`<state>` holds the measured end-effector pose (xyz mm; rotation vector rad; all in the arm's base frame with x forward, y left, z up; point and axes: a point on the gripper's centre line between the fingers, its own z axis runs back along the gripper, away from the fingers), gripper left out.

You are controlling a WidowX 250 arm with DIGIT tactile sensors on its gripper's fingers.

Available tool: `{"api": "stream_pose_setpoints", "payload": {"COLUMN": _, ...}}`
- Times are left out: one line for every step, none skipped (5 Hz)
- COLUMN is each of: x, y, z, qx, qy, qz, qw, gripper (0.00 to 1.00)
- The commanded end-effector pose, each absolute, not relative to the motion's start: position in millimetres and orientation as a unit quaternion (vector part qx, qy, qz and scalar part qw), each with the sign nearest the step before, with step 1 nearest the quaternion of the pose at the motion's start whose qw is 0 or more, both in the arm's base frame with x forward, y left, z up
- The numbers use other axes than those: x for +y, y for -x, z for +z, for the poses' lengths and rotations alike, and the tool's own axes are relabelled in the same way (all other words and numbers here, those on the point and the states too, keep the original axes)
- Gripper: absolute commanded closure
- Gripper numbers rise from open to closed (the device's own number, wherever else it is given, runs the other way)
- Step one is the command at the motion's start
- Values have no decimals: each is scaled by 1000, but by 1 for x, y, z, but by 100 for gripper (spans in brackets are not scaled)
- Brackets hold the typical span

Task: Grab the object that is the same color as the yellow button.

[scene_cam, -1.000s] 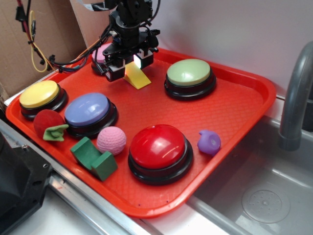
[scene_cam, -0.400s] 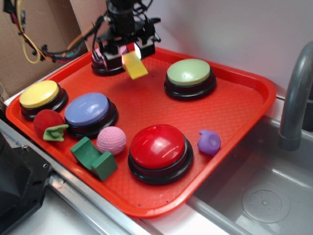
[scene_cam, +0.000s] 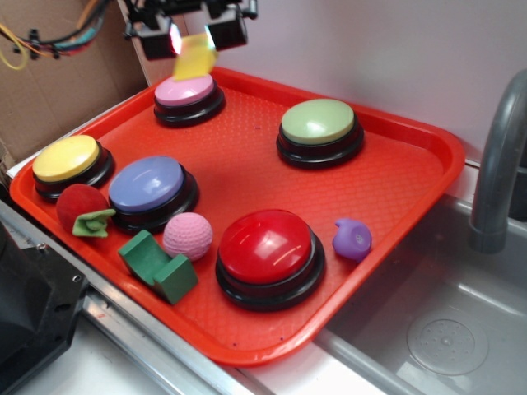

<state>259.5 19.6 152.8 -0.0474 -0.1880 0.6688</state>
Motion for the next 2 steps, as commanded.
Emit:
{"api": "stream_pose_setpoints", "payload": {"x": 47, "y": -236, "z": 204, "qx": -135, "qy": 68, "qz": 190, "qw": 970, "gripper": 100}}
{"api": "stream_pose_setpoints", "payload": {"x": 52, "y": -240, "z": 202, "qx": -136, "qy": 46, "qz": 229, "qw": 963, "gripper": 100}}
